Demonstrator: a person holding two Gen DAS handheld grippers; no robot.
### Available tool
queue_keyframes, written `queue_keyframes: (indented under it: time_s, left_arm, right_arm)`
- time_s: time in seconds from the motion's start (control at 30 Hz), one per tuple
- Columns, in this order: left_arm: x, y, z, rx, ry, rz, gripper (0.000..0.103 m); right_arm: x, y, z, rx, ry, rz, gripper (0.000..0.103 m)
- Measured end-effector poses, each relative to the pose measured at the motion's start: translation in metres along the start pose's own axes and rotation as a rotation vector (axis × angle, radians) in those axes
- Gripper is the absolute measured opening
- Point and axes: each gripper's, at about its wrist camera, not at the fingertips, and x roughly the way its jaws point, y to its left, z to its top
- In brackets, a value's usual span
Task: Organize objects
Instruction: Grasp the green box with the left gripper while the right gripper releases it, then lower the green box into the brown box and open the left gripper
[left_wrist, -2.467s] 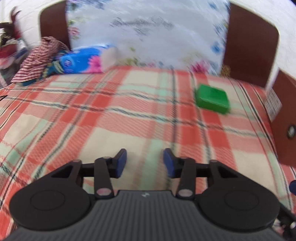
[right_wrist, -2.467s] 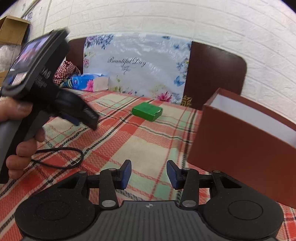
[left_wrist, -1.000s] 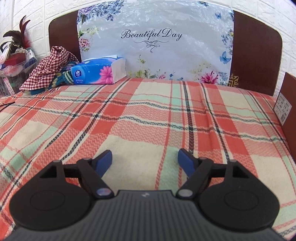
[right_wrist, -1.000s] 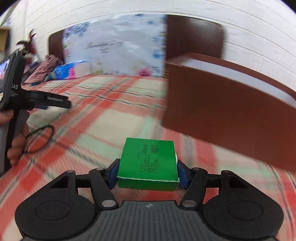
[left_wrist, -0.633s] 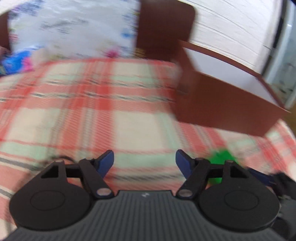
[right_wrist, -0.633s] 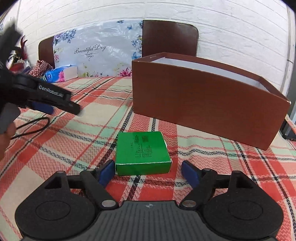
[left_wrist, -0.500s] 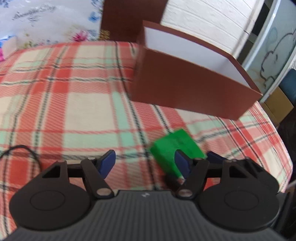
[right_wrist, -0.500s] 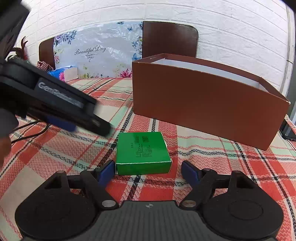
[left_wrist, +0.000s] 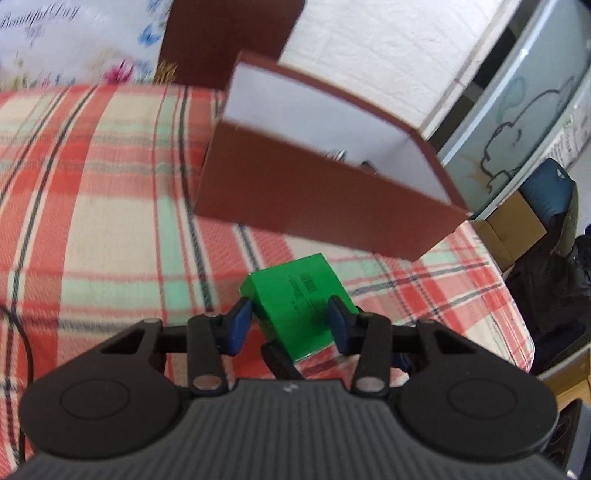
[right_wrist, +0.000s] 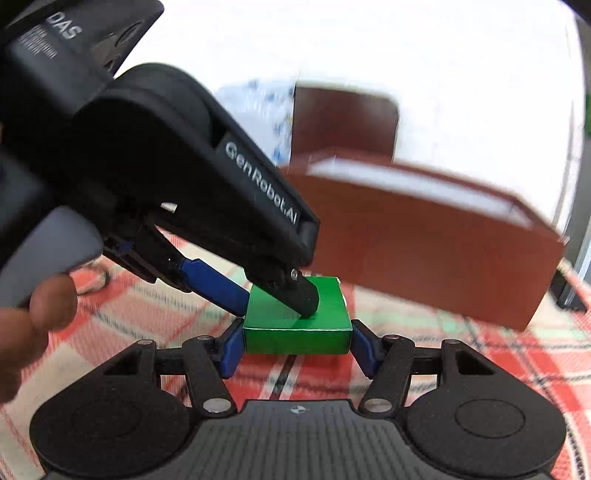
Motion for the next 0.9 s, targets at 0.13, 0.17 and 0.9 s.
queue_keyframes:
  time_s: [0.13, 0.17, 0.9]
  left_arm:
    - [-0.012, -0.023, 0.024, 0.078, -0.08, -0.029, 0.047]
    - [-0.012, -0.028, 0.031, 0.096, -0.094, -0.03, 0.047]
    - [0.1, -0.087, 0.126, 0.298, -0.156, 0.269, 0.053]
  right_arm:
    - [-0.009, -0.007, 0.013, 0.002, -0.121, -0.064, 0.06]
    - [-0.01, -0.01, 0.017, 0.0, -0.149, -0.082, 0.06]
    - [0.106, -0.153, 0.073, 0.152, -0.108, -0.297, 0.075]
